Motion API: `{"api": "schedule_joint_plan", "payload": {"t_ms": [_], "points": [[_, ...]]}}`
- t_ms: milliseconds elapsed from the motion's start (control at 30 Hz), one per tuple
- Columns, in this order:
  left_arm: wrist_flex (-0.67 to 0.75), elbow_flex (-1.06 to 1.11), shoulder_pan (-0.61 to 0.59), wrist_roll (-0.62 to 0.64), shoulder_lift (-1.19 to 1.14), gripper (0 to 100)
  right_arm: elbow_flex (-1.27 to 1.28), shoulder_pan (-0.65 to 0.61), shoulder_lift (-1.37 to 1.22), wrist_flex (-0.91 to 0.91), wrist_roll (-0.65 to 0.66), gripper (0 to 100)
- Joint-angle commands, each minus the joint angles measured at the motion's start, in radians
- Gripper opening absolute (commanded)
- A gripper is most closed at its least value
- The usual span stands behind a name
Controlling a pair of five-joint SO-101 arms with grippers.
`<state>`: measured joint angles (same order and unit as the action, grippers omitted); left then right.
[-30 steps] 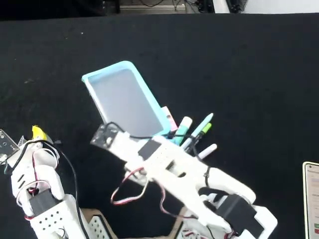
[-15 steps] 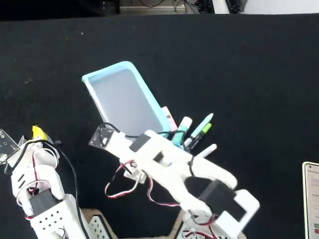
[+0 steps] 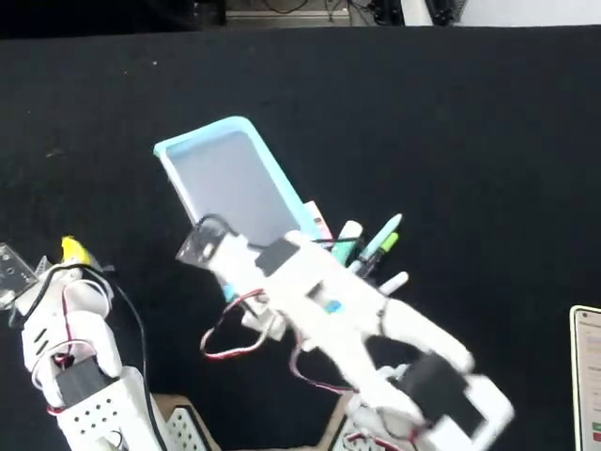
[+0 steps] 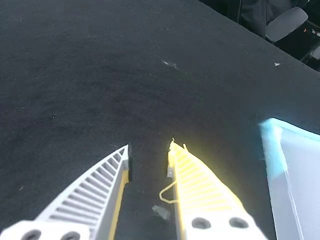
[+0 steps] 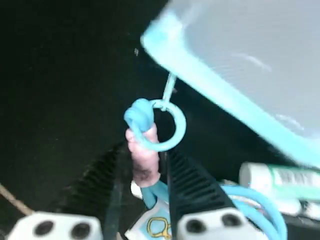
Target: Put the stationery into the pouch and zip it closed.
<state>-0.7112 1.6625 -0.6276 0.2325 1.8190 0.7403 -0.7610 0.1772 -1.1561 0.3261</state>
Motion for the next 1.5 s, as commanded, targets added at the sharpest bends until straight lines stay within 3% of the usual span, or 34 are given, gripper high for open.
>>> {"api": "schedule_joint_plan", "payload": {"t_ms": [0, 233, 500, 700, 900, 1133, 1333, 1467], "points": [[0.009, -0.019, 0.107, -0.121, 0.006, 13, -0.076, 0.114, 0.298, -0.063, 0.017, 1.1], [-0.075, -0.067, 0.321, -0.253, 0.006, 14, -0.087, 0.129, 0.530, 0.069, 0.017, 1.1], [-0.166, -0.255, 0.371, -0.256, 0.006, 14, -0.088, 0.130, 0.498, 0.249, 0.009, 1.1], [-0.213, -0.355, 0.452, -0.261, -0.008, 19, -0.082, 0.129, 0.499, 0.264, -0.008, 1.1], [-0.258, -0.521, 0.532, -0.261, -0.295, 18, -0.073, 0.129, 0.501, 0.272, -0.083, 1.1], [-0.439, -0.839, 0.647, -0.253, -0.545, 19, -0.012, 0.133, 0.501, 0.327, -0.081, 1.1], [-0.433, -0.773, 0.702, -0.253, -0.562, 19, -0.015, 0.132, 0.501, 0.327, -0.081, 1.1], [-0.428, -0.739, 0.634, -0.252, -0.560, 19, -0.065, 0.129, 0.501, 0.304, -0.083, 1.1]]}}
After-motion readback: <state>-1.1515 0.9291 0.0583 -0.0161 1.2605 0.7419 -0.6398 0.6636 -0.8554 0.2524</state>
